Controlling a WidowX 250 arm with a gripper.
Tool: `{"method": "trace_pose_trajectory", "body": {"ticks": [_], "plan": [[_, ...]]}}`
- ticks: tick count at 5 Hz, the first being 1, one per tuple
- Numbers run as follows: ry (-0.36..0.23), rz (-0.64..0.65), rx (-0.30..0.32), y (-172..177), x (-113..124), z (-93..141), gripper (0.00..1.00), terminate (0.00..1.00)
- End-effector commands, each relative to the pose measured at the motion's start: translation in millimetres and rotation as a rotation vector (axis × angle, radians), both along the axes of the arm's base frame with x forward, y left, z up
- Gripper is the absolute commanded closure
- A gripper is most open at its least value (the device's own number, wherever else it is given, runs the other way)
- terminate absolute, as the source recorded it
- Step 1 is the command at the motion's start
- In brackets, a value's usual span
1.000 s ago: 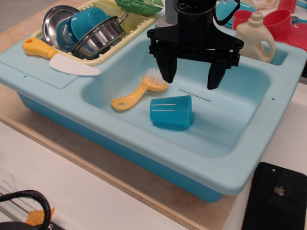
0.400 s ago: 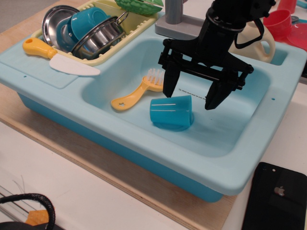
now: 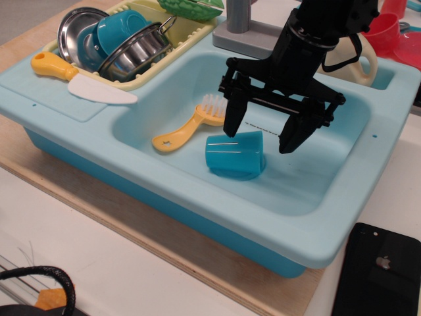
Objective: Flip cup upright
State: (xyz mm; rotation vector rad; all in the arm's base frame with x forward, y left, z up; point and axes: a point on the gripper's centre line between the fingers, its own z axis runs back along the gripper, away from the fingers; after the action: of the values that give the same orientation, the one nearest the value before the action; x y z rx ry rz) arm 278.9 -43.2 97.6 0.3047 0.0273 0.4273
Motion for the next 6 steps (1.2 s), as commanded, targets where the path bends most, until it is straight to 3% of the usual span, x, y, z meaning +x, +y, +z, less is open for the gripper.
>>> {"method": "trace_pose_trajectory", "body": {"ticks": [1, 2, 3, 5, 6], "plan": [[-0.016, 0.032, -0.009, 14, 2, -5, 0.0, 0.0], [-0.022, 0.034, -0.001, 19, 3, -8, 0.0, 0.0], [-0.031, 0.045, 0.003, 23, 2, -13, 1.0, 0.0], [-0.034, 0.045, 0.008, 23, 3, -14, 1.0, 0.0], [-0.091, 0.044, -0.016, 18, 5, 1, 1.0, 0.0]]}}
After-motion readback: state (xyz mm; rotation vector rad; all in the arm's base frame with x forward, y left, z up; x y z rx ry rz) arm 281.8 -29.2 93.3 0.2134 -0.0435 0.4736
